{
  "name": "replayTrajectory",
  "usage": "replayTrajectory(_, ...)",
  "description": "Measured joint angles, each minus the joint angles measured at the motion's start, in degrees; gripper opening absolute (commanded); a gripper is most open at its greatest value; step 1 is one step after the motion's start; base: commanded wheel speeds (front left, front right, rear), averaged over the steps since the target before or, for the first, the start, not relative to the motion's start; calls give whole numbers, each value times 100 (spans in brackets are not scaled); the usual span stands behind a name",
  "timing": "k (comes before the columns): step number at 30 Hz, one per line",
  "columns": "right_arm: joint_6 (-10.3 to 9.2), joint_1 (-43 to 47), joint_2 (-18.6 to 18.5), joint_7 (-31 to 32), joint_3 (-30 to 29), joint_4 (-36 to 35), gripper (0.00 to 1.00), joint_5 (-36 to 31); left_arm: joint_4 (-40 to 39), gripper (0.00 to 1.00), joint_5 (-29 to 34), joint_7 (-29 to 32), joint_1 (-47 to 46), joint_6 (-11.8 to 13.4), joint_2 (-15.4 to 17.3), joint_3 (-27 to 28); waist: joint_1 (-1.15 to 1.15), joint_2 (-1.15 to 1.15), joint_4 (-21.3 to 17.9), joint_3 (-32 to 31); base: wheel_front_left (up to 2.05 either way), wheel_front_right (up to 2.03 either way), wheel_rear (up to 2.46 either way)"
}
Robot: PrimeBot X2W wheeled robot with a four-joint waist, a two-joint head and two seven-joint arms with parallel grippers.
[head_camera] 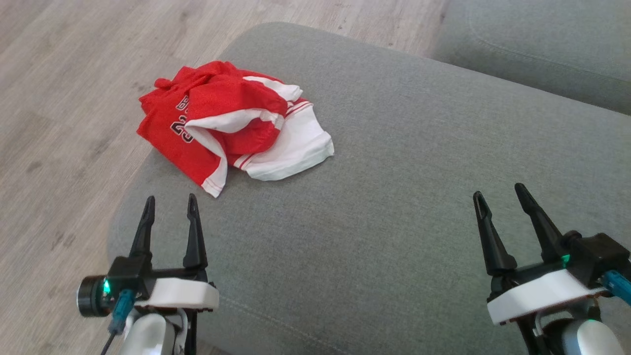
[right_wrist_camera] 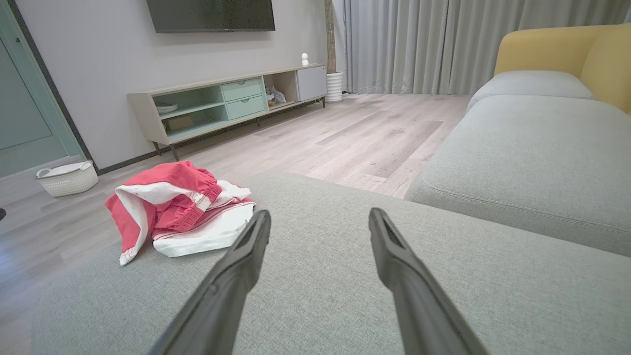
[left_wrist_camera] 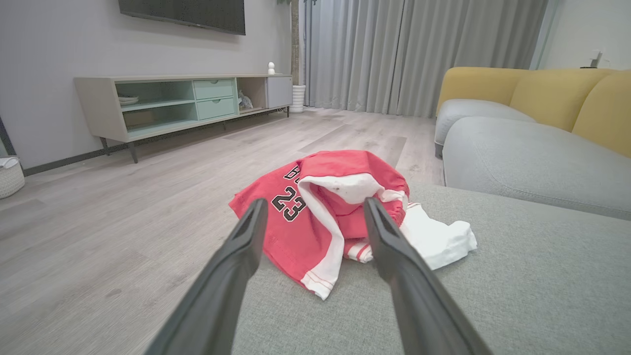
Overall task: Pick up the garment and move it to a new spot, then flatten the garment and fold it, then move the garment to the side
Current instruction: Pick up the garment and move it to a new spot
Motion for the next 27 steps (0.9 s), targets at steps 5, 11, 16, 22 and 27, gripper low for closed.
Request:
replayTrajectory(5, 0, -24, -37, 48, 5, -75, 100, 0, -82, 100, 70, 0, 18, 2, -65, 127, 0, 0, 46, 119, 0, 0, 0)
replayTrajectory(11, 0, -296, -252, 190, 1, -357, 100, -1, -113, 100, 159, 0, -68, 66, -127, 213, 0, 0, -30, 438, 0, 0, 0)
replayTrajectory(16, 0, -511, -548, 437, -60, -710, 100, -7, 168, 100, 159, 0, -701, 102, -159, 365, 0, 0, -109, 901, 0, 0, 0)
replayTrajectory(22, 0, -776, -973, 731, -223, -1133, 100, 8, 1302, 100, 152, -3, -2035, -18, -165, 459, 2, 0, -200, 1582, 0, 0, 0)
replayTrajectory(27, 0, -854, -1189, 811, -298, -1246, 100, 107, 2530, 100, 21, 224, -3006, -279, -105, 503, 2, 0, -282, 2048, 0, 0, 0)
